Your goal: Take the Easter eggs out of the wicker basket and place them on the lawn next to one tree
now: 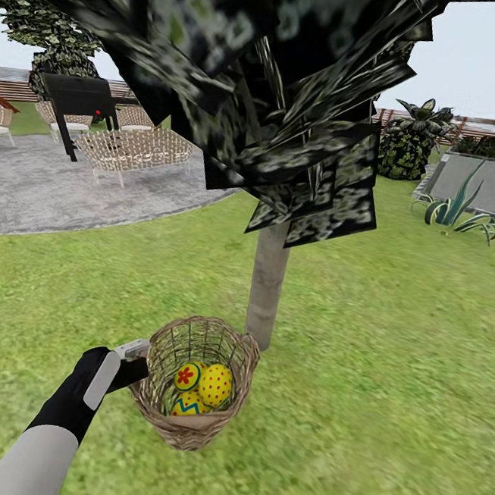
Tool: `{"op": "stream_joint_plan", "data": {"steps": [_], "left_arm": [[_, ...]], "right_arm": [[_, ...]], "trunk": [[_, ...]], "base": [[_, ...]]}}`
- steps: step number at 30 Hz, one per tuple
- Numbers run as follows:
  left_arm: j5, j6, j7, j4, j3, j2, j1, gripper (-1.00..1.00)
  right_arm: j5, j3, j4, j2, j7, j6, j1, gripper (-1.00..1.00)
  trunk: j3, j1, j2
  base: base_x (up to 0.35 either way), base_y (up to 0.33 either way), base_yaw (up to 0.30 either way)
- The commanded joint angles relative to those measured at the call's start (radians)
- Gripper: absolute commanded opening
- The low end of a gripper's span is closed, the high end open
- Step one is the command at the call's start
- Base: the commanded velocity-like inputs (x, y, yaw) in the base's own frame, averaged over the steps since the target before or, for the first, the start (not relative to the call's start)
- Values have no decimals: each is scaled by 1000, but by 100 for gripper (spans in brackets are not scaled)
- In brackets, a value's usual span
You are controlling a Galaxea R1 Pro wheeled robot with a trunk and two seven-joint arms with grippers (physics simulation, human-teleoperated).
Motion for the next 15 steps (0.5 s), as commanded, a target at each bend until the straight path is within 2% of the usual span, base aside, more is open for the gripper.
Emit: {"op": "stream_joint_plan", "data": {"steps": [1,3,15], "left_arm": [[18,1,8,-1,1,0,-1,-100],[18,1,8,-2,1,-1,-1,-100],[17,1,8,-1,1,-2,-1,-100]], "right_arm": [[2,4,5,0,-5,-7,-2,100],[2,4,5,0,-5,-7,-2,100],[2,4,5,0,-5,-7,-2,100]], "trunk": [[-1,0,0],[-1,0,0],[-38,46,-84]], "base": [[0,0,0],[0,0,0],[0,0,0]]}}
